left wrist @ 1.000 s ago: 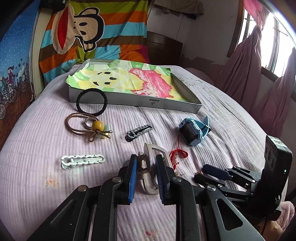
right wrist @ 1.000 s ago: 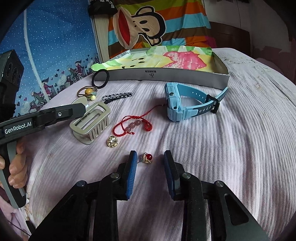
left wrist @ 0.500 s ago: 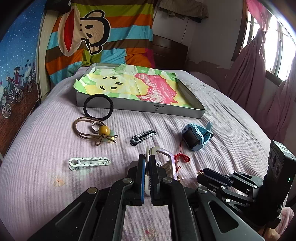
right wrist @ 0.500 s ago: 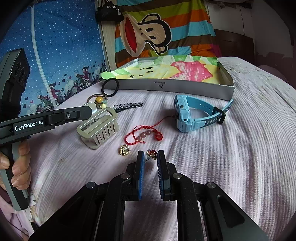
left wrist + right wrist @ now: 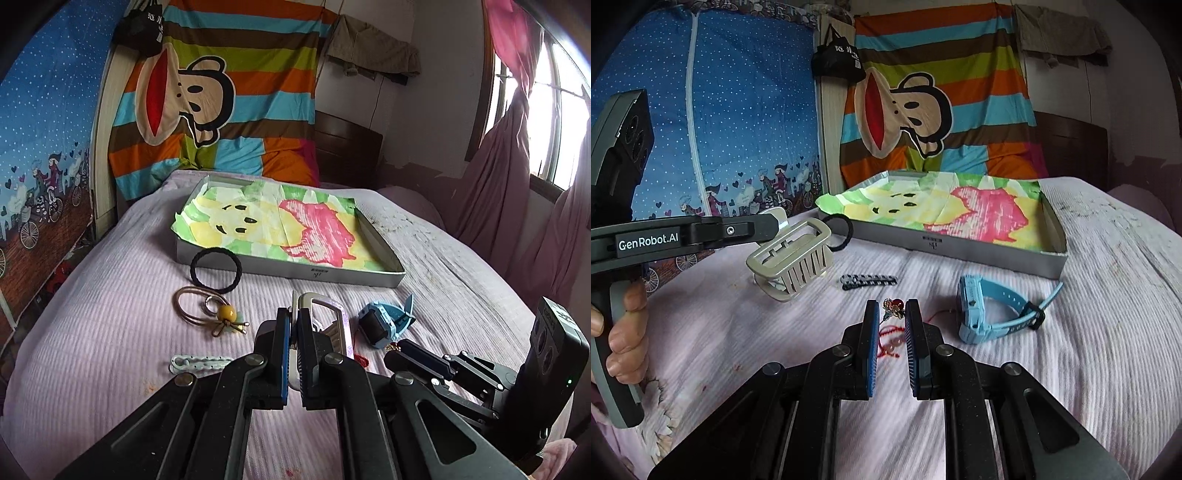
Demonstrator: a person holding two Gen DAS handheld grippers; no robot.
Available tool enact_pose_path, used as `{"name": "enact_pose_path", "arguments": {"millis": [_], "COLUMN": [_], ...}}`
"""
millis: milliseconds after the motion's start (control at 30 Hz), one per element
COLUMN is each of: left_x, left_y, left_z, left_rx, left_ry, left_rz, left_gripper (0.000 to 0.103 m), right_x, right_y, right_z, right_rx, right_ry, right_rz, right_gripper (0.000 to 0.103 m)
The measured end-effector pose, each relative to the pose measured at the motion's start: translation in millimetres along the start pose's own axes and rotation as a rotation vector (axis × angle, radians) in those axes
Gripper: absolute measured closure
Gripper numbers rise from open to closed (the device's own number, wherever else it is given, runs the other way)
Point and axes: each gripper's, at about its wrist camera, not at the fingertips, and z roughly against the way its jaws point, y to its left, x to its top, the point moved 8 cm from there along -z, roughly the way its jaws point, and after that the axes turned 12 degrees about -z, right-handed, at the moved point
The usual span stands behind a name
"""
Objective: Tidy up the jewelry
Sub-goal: 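Grasp the beige claw clip with the left tool while the right tool grasps a small gold charm, then carry the claw clip and charm into the painted tray and open both tools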
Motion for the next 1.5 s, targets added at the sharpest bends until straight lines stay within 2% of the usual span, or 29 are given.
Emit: {"name": "enact_pose_path", "arguments": {"millis": [267, 433, 567, 800, 1067, 1233, 1400, 1500], "left_x": [47.4, 74.2, 79.1, 74.4, 67.9, 60.8, 55.9, 54.0], "left_y": [8.8, 18.9, 24.3, 28.5, 33.3, 31.5, 30.1, 31.1], "left_z": [-26.0, -67.5, -104.8, -151.7, -168.6, -173.1, -168.9, -162.0], "left_rx": [0.023, 0.025, 0.024, 0.043, 0.063, 0.064, 0.077, 0.070], "left_ry": [-0.052, -0.027, 0.023, 0.092, 0.146, 0.180, 0.172, 0.154], "left_rz": [0.010, 0.029, 0.033, 0.025, 0.053, 0.049, 0.031, 0.038], "left_gripper": [0.099, 0.099, 0.099, 0.099, 0.099, 0.099, 0.099, 0.097], "right_x": [57.1, 90.7, 102.5, 92.1, 74.4, 73.7, 74.6, 77.8], "right_y": [-6.8, -42.8, -68.2, -87.5, -89.1, -88.8, -91.4, -91.3], "right_z": [-31.1, -64.0, -95.1, -134.8, -158.5, -158.5, -152.6, -144.0], "right_rx": [0.002, -0.039, -0.061, -0.084, -0.087, -0.096, -0.094, -0.096], "right_ry": [-0.052, -0.027, 0.005, 0.069, 0.138, 0.135, 0.116, 0.080], "right_rz": [0.028, -0.043, -0.085, -0.104, -0.112, -0.106, -0.114, -0.113], "right_gripper": [0.090, 0.090, 0.090, 0.090, 0.090, 0.090, 0.089, 0.081]}}
